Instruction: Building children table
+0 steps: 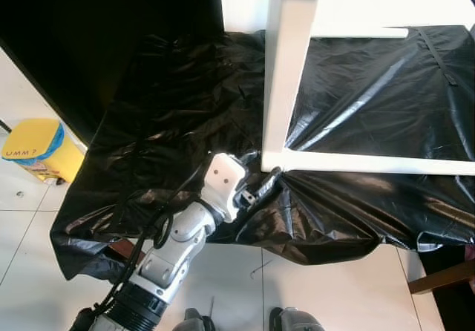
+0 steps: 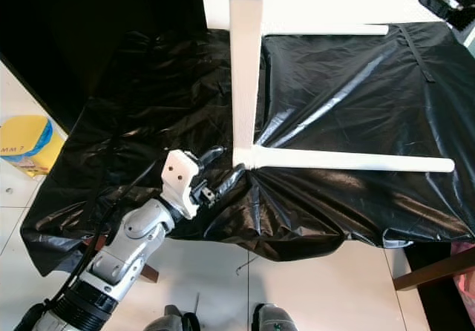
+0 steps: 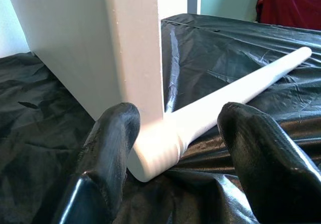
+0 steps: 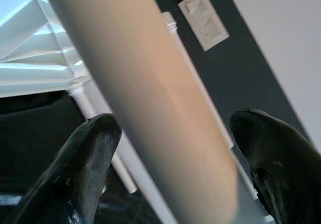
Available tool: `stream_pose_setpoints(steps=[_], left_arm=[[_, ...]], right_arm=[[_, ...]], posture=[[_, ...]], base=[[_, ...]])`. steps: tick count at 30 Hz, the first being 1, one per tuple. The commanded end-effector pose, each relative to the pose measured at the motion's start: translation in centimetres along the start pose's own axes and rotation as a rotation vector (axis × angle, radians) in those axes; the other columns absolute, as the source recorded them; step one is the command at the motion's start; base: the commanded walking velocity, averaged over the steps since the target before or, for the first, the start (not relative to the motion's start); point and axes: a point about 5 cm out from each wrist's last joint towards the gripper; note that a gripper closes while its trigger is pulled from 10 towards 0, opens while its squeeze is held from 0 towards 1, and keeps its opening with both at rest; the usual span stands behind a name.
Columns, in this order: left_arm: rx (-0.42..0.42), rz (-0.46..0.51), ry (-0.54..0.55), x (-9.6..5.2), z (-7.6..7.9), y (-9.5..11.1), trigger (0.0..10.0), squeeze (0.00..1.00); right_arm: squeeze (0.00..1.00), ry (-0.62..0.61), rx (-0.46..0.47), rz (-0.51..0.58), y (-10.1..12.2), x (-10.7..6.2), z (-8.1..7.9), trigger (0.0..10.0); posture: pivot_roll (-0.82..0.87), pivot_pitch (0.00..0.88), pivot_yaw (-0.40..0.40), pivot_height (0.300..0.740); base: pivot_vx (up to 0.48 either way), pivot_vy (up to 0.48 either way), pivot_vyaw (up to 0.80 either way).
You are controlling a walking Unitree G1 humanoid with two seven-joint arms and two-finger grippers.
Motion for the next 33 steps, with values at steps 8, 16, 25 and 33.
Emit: stream_pose_setpoints(steps=[8,16,25,33], left_arm=[[0.001,-0.053,-0.143,-0.2,0.8,-0.7,10.0,0.00],[-0.002,-0.051,-0.141,-0.3,0.8,-0.8,10.0,0.00],[0.000,-0.053,-0.140,-0.3,0.7,-0.8,10.0,0.00],[0.001,-0.053,-0.138,-0.4,0.7,-0.7,10.0,0.00]], right_arm=[[0.00,0.009,0.153,-0.050,-0.9,-0.1,-0.4,10.0],[0.00,0.006,0.276,-0.067,-0.9,0.0,-0.2,10.0],[0.00,0.024,0.264,-0.057,-0.6,0.1,-0.6,10.0],[0.00,-0.008,-0.111,0.010,1.2,-0.1,-1.2,10.0]], posture=[[-0.22,0.142,0.080,0.740],[-0.22,0.141,0.078,0.740],[-0.21,0.142,0.078,0.740],[-0.21,0.144,0.082,0.740]], base=[[0.000,0.000,0.00],[0.000,0.000,0.00],[0.000,0.000,0.00],[0.000,0.000,0.00]])
Point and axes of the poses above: a point about 5 cm out from each wrist's last joint towards the gripper, its own x axis pointing out of the wrist towards the gripper, its own y axis along the axis of the wrist's last joint, z = x × y, and after that the axes turned 15 degrees about -x, right-handed
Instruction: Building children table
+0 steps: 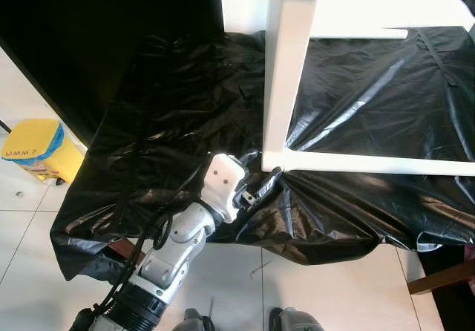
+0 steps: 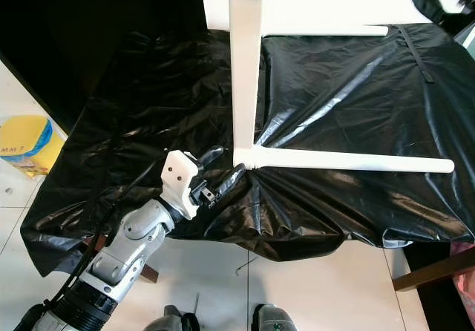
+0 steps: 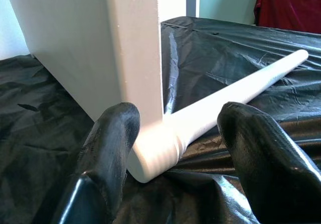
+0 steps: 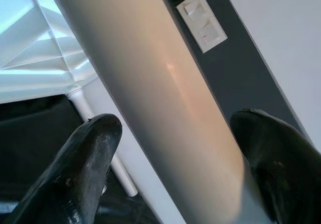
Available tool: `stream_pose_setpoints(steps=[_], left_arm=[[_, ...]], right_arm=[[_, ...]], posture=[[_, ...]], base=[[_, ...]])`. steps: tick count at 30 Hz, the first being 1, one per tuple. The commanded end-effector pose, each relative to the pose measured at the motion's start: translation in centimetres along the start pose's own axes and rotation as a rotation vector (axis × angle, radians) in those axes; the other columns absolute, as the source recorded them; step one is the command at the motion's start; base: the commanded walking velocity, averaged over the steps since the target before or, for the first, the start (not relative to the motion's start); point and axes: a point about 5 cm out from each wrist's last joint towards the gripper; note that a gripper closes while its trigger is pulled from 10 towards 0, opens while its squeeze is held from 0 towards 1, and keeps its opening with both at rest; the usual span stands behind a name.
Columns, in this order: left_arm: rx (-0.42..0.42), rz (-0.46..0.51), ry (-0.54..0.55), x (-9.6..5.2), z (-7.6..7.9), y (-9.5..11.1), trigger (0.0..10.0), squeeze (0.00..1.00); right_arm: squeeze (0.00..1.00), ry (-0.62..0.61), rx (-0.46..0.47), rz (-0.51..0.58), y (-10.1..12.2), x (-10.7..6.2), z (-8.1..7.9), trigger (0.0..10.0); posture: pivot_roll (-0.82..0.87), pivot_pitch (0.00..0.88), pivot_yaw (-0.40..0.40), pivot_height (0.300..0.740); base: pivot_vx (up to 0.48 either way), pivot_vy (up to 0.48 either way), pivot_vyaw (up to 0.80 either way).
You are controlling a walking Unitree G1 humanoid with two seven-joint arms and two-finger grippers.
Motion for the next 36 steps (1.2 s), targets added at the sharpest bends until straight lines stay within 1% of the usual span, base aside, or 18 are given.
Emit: stream_pose_setpoints(steps=[1,5,6,12,13,16,17,20,22,23,24,26,28,29,32,34,35,36], left_arm=[[0.003,-0.063,-0.129,-0.4,0.6,-0.7,10.0,0.00],[0.002,-0.063,-0.128,-0.6,0.5,-0.7,10.0,0.00],[0.001,-0.067,-0.130,-0.6,0.5,-0.7,10.0,0.00],[-0.001,-0.072,-0.136,-0.7,0.5,-0.7,10.0,0.00],[-0.002,-0.074,-0.139,-0.6,0.5,-0.7,10.0,0.00],[-0.003,-0.078,-0.149,-0.6,0.6,-0.7,10.0,0.00],[-0.003,-0.078,-0.149,-0.6,0.6,-0.7,10.0,0.00],[-0.005,-0.079,-0.150,-0.7,0.6,-0.7,10.0,0.00],[-0.005,-0.079,-0.149,-0.7,0.6,-0.7,10.0,0.00],[-0.005,-0.080,-0.148,-0.8,0.6,-0.7,10.0,0.00],[-0.005,-0.080,-0.148,-0.8,0.6,-0.7,10.0,0.00],[-0.005,-0.080,-0.145,-0.8,0.7,-0.7,10.0,0.00],[-0.002,-0.079,-0.138,-0.9,0.6,-0.7,10.0,0.00],[-0.001,-0.079,-0.136,-0.9,0.6,-0.7,10.0,0.00],[0.003,-0.078,-0.130,-1.1,0.5,-0.6,10.0,0.00],[0.012,-0.081,-0.128,-1.2,0.5,-0.6,10.0,0.00],[0.012,-0.081,-0.128,-1.2,0.5,-0.6,10.0,0.00],[0.019,-0.085,-0.126,-1.4,0.3,-0.7,10.0,0.00]], right_arm=[[0.00,0.018,-0.145,0.029,0.9,-0.4,-0.7,10.0],[0.00,-0.021,-0.199,0.045,1.4,-1.0,-1.1,10.0],[0.00,-0.102,-0.211,0.050,1.7,-1.7,-1.4,10.0],[0.00,-0.207,-0.239,0.006,1.6,-2.4,-2.0,10.0],[0.00,-0.245,-0.291,-0.033,1.3,-2.9,-2.6,10.0],[0.00,-0.276,-0.292,-0.105,0.5,-4.3,-5.4,10.0],[0.00,-0.276,-0.292,-0.105,0.5,-4.3,-5.4,10.0],[0.00,-0.280,-0.268,-0.143,0.2,-5.0,-7.7,10.0],[0.00,-0.304,-0.259,-0.157,0.1,-5.3,-8.4,10.0],[0.00,-0.320,-0.188,-0.185,-0.3,-5.5,-9.6,10.0],[0.00,-0.320,-0.188,-0.185,-0.3,-5.5,-9.6,10.0],[0.00,-0.336,-0.057,-0.225,-0.7,-5.6,-11.8,10.0],[0.00,-0.323,0.139,-0.262,-0.8,-5.3,-14.7,10.0],[0.00,-0.319,0.192,-0.273,-0.8,-5.2,-15.6,10.0],[0.00,-0.293,0.446,-0.303,-0.2,-4.6,-18.9,10.0],[0.00,-0.266,0.582,-0.322,0.3,-4.0,-20.7,10.0],[0.00,-0.266,0.582,-0.322,0.3,-4.0,-20.7,10.0],[0.00,-0.248,0.715,-0.342,0.8,-3.5,-22.4,10.0]], posture=[[-0.20,0.145,0.084,0.740],[-0.20,0.148,0.090,0.740],[-0.21,0.153,0.096,0.740],[-0.21,0.160,0.111,0.740],[-0.21,0.163,0.112,0.740],[-0.21,0.170,0.118,0.740],[-0.21,0.170,0.118,0.740],[-0.21,0.174,0.119,0.740],[-0.20,0.174,0.119,0.740],[-0.20,0.174,0.114,0.740],[-0.20,0.174,0.114,0.740],[-0.19,0.173,0.104,0.740],[-0.18,0.171,0.097,0.740],[-0.18,0.171,0.097,0.740],[-0.16,0.164,0.075,0.740],[-0.15,0.163,0.067,0.740],[-0.15,0.163,0.067,0.740],[-0.15,0.158,0.059,0.740]], base=[[0.000,0.000,0.00],[0.000,0.000,0.00],[0.000,0.000,0.00],[0.000,0.000,0.00],[0.000,0.000,0.00],[0.000,0.000,0.00],[0.000,0.000,0.00],[0.000,0.000,0.00],[0.000,0.000,0.00],[0.000,0.000,0.00],[0.000,0.000,0.00],[0.000,0.000,0.00],[0.000,0.000,0.00],[0.000,0.000,0.00],[0.000,0.000,0.00],[0.000,0.000,0.00],[0.000,0.000,0.00],[0.000,0.000,0.00]])
Point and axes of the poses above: a point about 5 cm out from each wrist's last joint towards the gripper, its own x axis pointing out of the wrist towards the gripper, its own y axis along the axis of the wrist's last joint, z = x × y, and after that the axes turned 15 degrees about -x, right-handed
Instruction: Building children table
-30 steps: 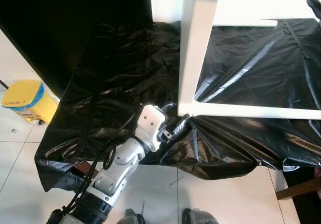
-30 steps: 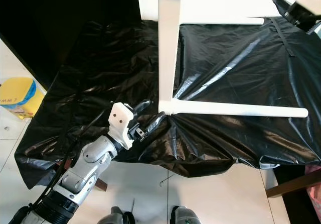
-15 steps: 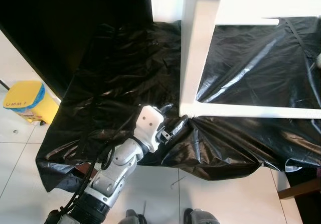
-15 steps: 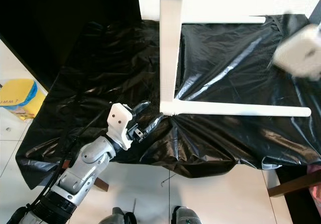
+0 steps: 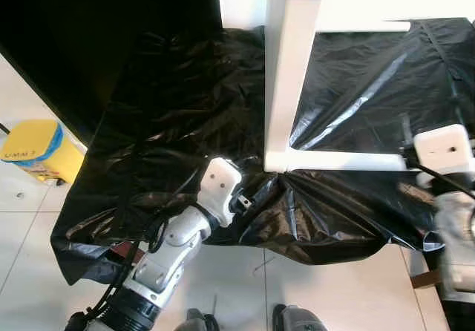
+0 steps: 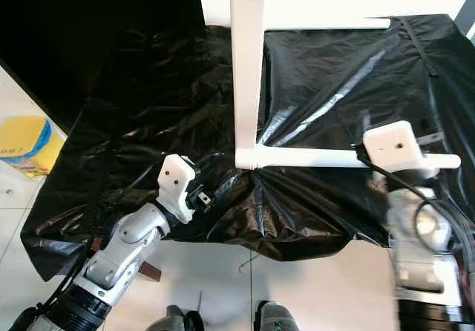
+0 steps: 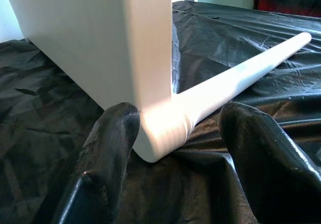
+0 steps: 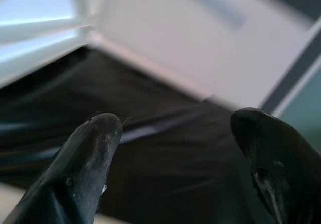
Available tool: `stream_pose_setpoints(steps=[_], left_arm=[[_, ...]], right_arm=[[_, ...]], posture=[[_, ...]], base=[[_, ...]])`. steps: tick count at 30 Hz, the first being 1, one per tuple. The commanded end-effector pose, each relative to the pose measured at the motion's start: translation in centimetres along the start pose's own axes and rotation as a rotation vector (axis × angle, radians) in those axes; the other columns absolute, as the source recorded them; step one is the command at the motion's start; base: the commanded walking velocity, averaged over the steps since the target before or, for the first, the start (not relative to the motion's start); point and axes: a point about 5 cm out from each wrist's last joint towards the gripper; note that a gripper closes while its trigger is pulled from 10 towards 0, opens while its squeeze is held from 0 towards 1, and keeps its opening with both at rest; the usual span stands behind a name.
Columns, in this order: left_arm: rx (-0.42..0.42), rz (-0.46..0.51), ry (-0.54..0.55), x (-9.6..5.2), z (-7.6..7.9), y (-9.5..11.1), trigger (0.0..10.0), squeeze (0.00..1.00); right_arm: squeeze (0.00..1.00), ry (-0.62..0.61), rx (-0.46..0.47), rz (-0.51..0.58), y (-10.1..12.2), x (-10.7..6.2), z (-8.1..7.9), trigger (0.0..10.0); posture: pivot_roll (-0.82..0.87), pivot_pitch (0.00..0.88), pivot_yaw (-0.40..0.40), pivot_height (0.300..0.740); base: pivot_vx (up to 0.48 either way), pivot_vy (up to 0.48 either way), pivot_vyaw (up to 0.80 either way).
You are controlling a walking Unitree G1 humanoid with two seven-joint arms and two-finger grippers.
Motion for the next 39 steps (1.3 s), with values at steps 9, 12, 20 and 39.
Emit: stream_pose_setpoints(steps=[9,12,20,39], left_arm=[[-0.002,-0.043,-0.084,-0.5,-0.1,-0.4,10.0,0.00],[-0.060,-0.010,0.039,-0.3,-1.4,-0.2,10.0,0.00],[-0.146,0.047,0.330,-1.7,-4.1,-1.2,10.0,0.00],[-0.245,0.135,0.415,-0.5,-5.4,-1.0,10.0,1.00]], right_arm=[[0.00,0.055,0.347,-0.119,-0.7,0.2,-5.2,10.0],[0.00,0.060,0.457,-0.155,-0.7,-0.1,-6.7,10.0],[0.00,0.103,0.534,-0.214,-0.1,-1.9,-9.0,10.0],[1.00,0.083,0.550,-0.138,0.8,-1.3,-10.0,10.0]], posture=[[-0.13,0.149,0.039,0.740],[-0.11,0.144,0.033,0.740],[-0.12,0.151,0.042,0.740],[-0.09,0.153,0.045,0.740]], base=[[0.000,0.000,0.00],[0.000,0.000,0.00],[0.000,0.000,0.00],[0.000,0.000,0.00]])
Point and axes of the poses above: a point about 5 cm out from each wrist's last joint towards the gripper, its own x axis pointing out of the wrist towards the gripper, its own y axis along the axis of the wrist's last joint, z = x × y, and after that the axes turned 15 degrees about -x, right-handed
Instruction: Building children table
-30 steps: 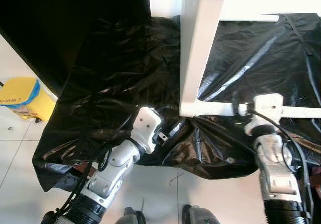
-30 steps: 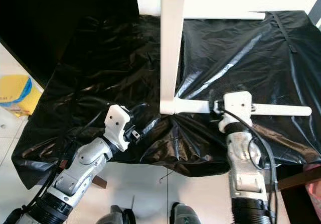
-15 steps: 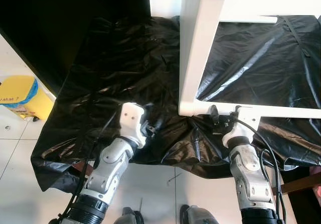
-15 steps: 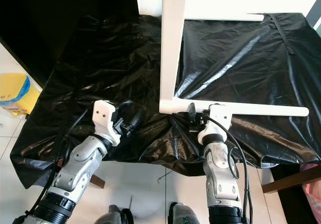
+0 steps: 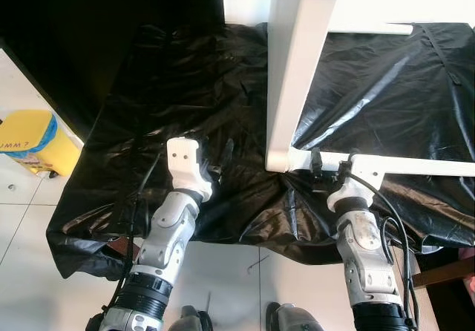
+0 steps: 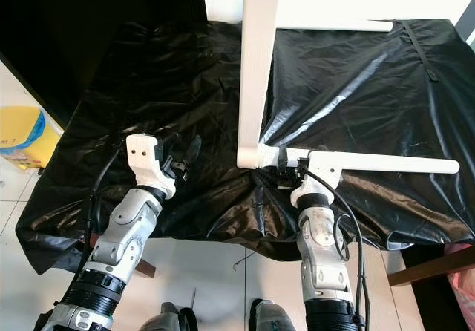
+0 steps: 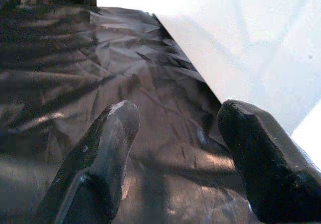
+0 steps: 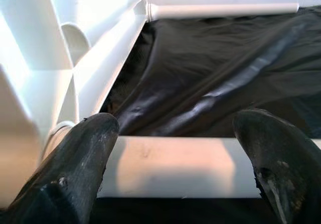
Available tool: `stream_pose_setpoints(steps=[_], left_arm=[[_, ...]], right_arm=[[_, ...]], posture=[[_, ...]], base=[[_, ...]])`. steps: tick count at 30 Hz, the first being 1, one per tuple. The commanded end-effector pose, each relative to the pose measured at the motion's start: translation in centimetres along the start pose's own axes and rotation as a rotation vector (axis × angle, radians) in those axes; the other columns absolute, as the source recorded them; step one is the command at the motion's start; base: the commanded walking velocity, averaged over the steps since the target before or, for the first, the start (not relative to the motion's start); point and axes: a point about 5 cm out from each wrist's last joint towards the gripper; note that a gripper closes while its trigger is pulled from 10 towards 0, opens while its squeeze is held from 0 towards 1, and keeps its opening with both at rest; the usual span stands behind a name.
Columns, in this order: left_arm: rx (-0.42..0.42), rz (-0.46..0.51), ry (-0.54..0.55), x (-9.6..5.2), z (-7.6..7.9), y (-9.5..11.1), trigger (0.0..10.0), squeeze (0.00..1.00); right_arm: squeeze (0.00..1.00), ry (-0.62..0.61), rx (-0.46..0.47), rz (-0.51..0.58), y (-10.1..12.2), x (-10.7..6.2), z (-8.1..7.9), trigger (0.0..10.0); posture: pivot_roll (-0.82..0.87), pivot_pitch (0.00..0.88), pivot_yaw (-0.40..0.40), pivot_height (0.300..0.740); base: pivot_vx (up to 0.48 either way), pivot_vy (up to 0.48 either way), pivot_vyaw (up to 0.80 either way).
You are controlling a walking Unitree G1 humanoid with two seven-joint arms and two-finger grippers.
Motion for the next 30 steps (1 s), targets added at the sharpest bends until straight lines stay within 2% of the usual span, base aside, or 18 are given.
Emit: stream_pose_setpoints(steps=[1,3,4,5,8,9,11,12,13,14,15,16,19,22,24,25,28,30], left_arm=[[0.001,-0.018,0.005,-0.5,-0.3,-0.7,10.0,1.00],[0.016,-0.017,0.008,-0.6,-0.3,-0.7,10.0,1.00],[0.048,-0.027,0.009,-0.7,-0.4,-0.8,10.0,0.00],[0.026,-0.024,0.000,-0.8,-0.4,-0.9,10.0,1.00],[0.011,-0.019,-0.003,-1.0,-0.6,-0.9,10.0,1.00],[0.025,-0.024,0.006,-1.0,-0.7,-0.9,10.0,0.00],[0.042,-0.029,0.013,-0.9,-0.8,-0.9,10.0,0.00],[0.038,-0.028,0.014,-0.9,-0.7,-0.9,10.0,1.00],[0.030,-0.026,0.012,-0.9,-0.7,-0.9,10.0,1.00],[0.055,-0.040,-0.003,-1.1,-0.5,-1.1,10.0,0.51],[0.055,-0.040,-0.003,-1.1,-0.5,-1.1,10.0,0.51],[0.050,-0.045,-0.022,-1.2,-0.4,-1.2,10.0,0.00],[0.045,-0.046,-0.035,-1.3,-0.2,-1.3,10.0,0.00],[0.094,-0.072,-0.049,-1.5,-0.3,-1.4,10.0,0.00],[0.115,-0.093,-0.069,-1.5,-0.2,-1.5,10.0,0.00],[0.115,-0.093,-0.069,-1.5,-0.2,-1.5,10.0,0.00],[0.120,-0.108,-0.148,-1.6,0.7,-1.3,10.0,0.00],[0.126,-0.111,-0.167,-1.6,1.0,-1.3,10.0,0.00]], right_arm=[[1.00,0.024,0.019,-0.004,-0.3,0.0,-0.7,10.0],[1.00,0.034,0.024,-0.002,-0.2,0.0,-0.9,10.0],[0.00,0.036,0.017,0.005,-0.2,0.1,-1.0,10.0],[1.00,0.042,0.014,0.009,-0.3,0.1,-0.9,10.0],[1.00,0.041,0.001,0.011,-0.4,0.1,-0.7,10.0],[0.00,0.039,-0.003,0.007,-0.5,0.1,-0.6,10.0],[0.00,0.038,-0.006,0.005,-0.5,0.1,-0.5,10.0],[1.00,0.040,-0.005,0.002,-0.6,0.1,-0.5,10.0],[1.00,0.042,-0.003,0.002,-0.7,0.1,-0.5,10.0],[1.00,0.068,0.003,-0.012,-1.0,0.2,-1.0,10.0],[1.00,0.068,0.003,-0.012,-1.0,0.2,-1.0,10.0],[0.00,0.085,-0.007,-0.007,-0.9,0.3,-1.3,10.0],[0.00,0.097,-0.014,-0.001,-0.9,0.3,-1.5,10.0],[0.00,0.123,-0.005,-0.013,-1.0,0.8,-2.3,10.0],[0.00,0.161,0.028,-0.027,-1.1,1.6,-3.5,10.0],[0.00,0.161,0.028,-0.027,-1.1,1.6,-3.5,10.0],[0.00,0.195,0.045,-0.023,-0.5,3.0,-5.5,10.0],[0.00,0.206,0.050,-0.018,-0.3,3.3,-6.0,10.0]], posture=[[-0.09,0.151,0.042,0.740],[-0.09,0.150,0.042,0.740],[-0.09,0.147,0.037,0.740],[-0.09,0.144,0.037,0.740],[-0.09,0.142,0.034,0.740],[-0.09,0.140,0.033,0.740],[-0.09,0.140,0.033,0.740],[-0.09,0.139,0.033,0.740],[-0.09,0.139,0.033,0.740],[-0.09,0.137,0.037,0.740],[-0.09,0.137,0.037,0.740],[-0.08,0.136,0.039,0.740],[-0.08,0.136,0.039,0.740],[-0.09,0.137,0.045,0.740],[-0.09,0.140,0.047,0.740],[-0.09,0.140,0.047,0.740],[-0.07,0.146,0.048,0.740],[-0.07,0.148,0.046,0.740]], base=[[0.000,0.000,0.00],[0.000,0.000,0.00],[0.000,0.000,0.00],[0.000,0.000,0.00],[0.000,0.000,0.00],[0.000,0.000,0.00],[0.000,0.000,0.00],[0.000,0.000,0.00],[0.000,0.000,0.00],[0.000,0.000,0.00],[0.000,0.000,0.00],[0.000,0.000,0.00],[0.000,0.000,0.00],[0.000,0.000,0.00],[0.000,0.000,0.00],[0.000,0.000,0.00],[0.000,0.000,0.00],[0.000,0.000,0.00]])
Point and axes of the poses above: a point about 5 cm out from each wrist's last joint towards the gripper, its own x axis pointing out of the wrist towards the gripper, its own y axis along the axis of the wrist's last joint, z = x × y, and after that the axes turned 15 degrees about -x, right-handed
